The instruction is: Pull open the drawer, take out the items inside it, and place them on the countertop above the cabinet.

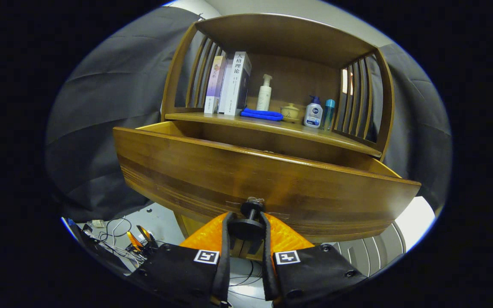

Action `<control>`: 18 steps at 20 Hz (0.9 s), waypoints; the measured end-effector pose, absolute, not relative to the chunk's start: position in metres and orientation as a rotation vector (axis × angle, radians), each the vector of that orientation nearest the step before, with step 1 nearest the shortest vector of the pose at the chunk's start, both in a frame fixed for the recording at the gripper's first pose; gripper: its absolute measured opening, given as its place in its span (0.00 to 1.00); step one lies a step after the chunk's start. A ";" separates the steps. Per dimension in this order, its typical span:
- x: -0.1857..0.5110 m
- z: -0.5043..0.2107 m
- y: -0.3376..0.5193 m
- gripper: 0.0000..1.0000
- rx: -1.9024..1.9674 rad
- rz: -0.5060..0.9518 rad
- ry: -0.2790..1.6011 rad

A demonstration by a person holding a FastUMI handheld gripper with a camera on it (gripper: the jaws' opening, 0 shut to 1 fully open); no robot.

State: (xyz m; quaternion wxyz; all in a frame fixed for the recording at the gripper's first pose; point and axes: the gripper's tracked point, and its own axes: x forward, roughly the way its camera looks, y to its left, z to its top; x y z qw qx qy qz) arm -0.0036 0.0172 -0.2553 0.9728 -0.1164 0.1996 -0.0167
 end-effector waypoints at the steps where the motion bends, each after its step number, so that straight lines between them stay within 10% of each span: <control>1: -0.007 -0.255 0.018 0.33 -0.247 -0.026 0.399; 15: -0.047 -0.259 0.032 0.33 -0.261 0.094 0.420; 18: -0.054 -0.260 0.039 0.52 -0.248 0.130 0.450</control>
